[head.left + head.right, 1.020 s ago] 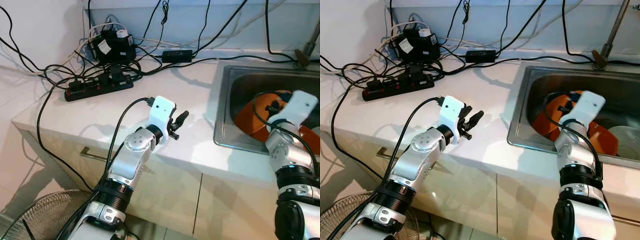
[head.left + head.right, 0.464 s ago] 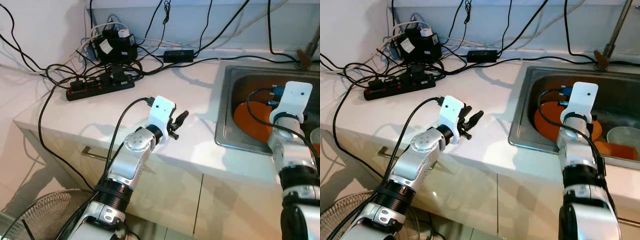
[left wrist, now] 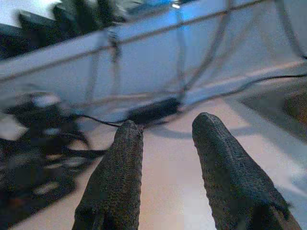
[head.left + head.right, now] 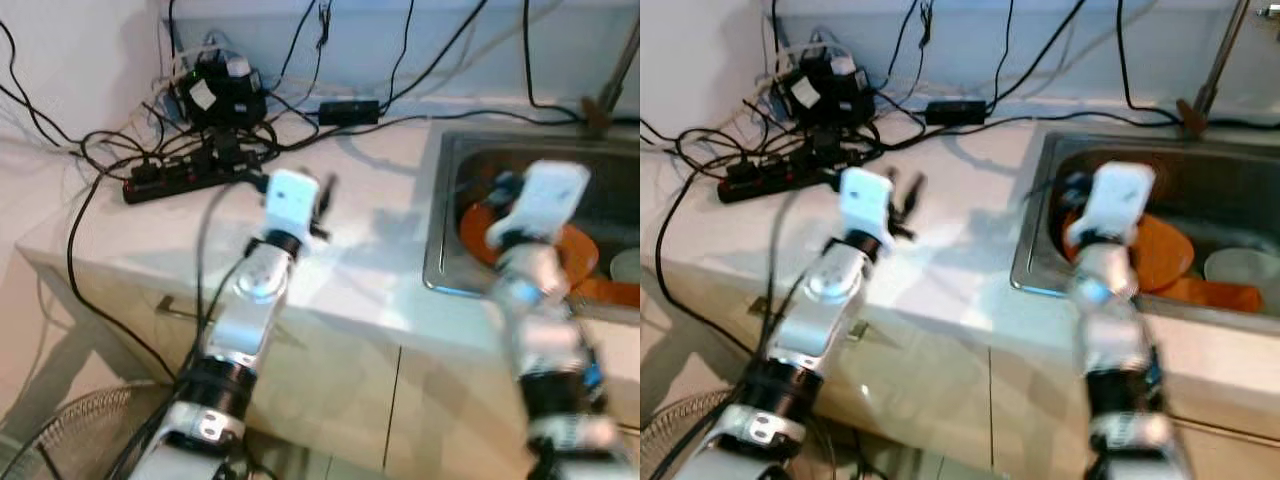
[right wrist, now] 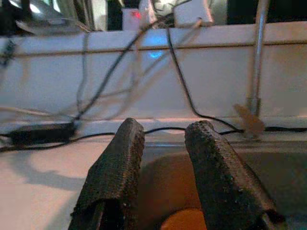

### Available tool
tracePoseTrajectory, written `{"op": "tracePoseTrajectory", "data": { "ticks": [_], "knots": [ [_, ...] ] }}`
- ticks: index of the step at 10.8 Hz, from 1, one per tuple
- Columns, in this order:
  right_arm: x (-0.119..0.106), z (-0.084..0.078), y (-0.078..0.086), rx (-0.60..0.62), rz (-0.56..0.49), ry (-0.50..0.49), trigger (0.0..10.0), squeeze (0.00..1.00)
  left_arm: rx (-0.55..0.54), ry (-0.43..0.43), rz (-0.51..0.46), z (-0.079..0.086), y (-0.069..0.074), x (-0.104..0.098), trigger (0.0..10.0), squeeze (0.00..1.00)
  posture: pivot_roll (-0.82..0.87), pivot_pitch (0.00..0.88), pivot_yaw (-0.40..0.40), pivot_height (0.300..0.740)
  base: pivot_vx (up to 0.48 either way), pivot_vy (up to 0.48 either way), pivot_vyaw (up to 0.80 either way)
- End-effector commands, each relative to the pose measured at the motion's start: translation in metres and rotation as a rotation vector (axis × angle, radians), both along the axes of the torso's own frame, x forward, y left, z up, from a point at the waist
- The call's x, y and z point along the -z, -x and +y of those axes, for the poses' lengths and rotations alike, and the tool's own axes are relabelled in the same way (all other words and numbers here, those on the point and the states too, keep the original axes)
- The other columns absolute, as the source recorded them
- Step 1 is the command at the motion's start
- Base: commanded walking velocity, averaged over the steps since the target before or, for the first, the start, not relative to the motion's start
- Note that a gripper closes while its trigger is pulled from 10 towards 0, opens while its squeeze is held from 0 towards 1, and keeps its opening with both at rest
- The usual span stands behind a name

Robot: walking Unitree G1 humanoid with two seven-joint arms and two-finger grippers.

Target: Kitchen organization

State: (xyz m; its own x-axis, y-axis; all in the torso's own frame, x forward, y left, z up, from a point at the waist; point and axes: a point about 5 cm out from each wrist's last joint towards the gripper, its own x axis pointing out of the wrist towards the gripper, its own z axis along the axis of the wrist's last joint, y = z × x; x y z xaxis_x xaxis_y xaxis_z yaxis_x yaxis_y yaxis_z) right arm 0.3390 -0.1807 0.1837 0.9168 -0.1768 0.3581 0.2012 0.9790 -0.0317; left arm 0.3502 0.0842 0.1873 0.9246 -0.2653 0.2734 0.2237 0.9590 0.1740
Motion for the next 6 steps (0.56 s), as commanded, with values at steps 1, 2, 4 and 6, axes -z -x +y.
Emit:
{"op": "tracePoseTrajectory", "data": {
  "ticks": [1,2,4,6],
  "knots": [
    [-0.005,0.015,0.006,-0.056,-0.058,0.013,10.0,0.00,-0.088,0.026,-0.026,0.012,-0.002,-0.003,10.0,0.00,0.04,0.030,0.117,0.728,0.000,0.000,0.00],
    [-0.004,0.021,0.010,-0.076,-0.073,0.026,10.0,0.00,-0.113,0.041,-0.033,0.015,-0.001,-0.002,10.0,0.00,0.04,0.030,0.116,0.728,0.000,0.000,0.00],
    [0.002,0.031,0.018,-0.108,-0.082,0.014,10.0,0.00,-0.155,0.017,-0.097,0.020,0.004,0.002,10.0,0.00,0.04,0.033,0.109,0.728,0.000,0.000,0.00],
    [-0.004,0.035,0.018,-0.127,-0.108,0.018,10.0,0.00,-0.139,0.007,-0.132,0.016,0.006,0.000,10.0,0.00,0.04,0.033,0.108,0.728,0.000,0.000,0.00]
  ]
}}
